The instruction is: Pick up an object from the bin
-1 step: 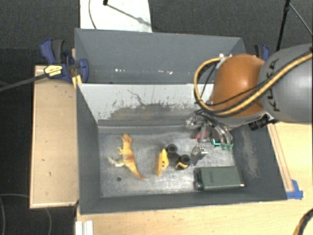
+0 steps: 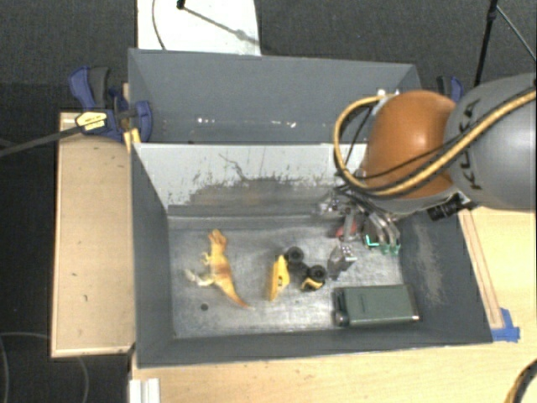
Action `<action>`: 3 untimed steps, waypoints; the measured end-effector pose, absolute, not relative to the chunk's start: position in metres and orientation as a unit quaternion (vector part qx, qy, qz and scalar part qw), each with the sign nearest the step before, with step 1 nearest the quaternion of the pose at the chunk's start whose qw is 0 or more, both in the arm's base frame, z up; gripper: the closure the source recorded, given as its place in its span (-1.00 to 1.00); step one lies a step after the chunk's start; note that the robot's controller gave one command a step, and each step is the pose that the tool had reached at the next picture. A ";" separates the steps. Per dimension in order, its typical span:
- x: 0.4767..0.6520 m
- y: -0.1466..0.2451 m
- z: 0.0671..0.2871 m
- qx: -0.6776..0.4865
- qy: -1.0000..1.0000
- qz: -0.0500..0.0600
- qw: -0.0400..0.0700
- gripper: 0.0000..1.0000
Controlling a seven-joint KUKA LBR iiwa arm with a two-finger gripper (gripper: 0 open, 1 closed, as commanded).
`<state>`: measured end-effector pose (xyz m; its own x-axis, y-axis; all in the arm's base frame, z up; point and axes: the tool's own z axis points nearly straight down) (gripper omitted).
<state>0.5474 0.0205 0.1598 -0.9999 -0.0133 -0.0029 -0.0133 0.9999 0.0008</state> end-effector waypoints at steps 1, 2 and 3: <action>0.547 0.022 0.119 -0.036 0.999 0.000 0.004 -1.00; 0.534 0.003 0.075 -0.072 0.997 0.000 0.007 1.00; 0.534 0.003 0.075 -0.071 0.997 0.000 0.007 1.00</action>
Offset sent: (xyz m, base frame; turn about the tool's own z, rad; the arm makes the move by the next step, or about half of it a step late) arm -0.0180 -0.0175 -0.0898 -0.1329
